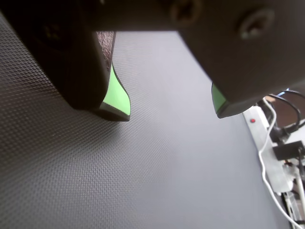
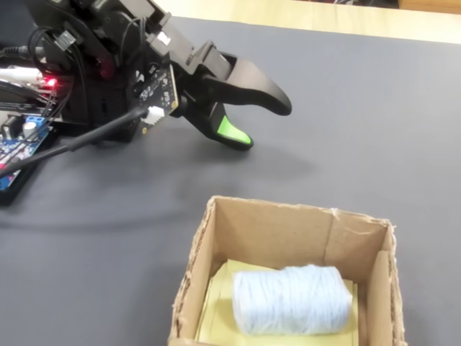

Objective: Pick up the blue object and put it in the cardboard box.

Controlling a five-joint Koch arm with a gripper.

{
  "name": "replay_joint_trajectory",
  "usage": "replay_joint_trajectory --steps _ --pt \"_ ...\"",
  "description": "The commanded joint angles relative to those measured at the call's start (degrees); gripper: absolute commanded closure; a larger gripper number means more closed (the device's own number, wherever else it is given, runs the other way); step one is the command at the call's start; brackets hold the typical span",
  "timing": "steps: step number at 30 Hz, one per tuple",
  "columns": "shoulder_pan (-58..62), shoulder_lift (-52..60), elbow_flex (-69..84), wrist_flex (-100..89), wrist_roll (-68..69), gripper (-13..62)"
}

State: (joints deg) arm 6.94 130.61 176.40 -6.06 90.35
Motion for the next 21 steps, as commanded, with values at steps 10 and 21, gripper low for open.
replay_joint_trajectory --steps 10,21 --pt "1.41 4.92 2.29 3.87 1.14 15.4" --pt "1.41 4.92 2.29 3.87 1.14 15.4"
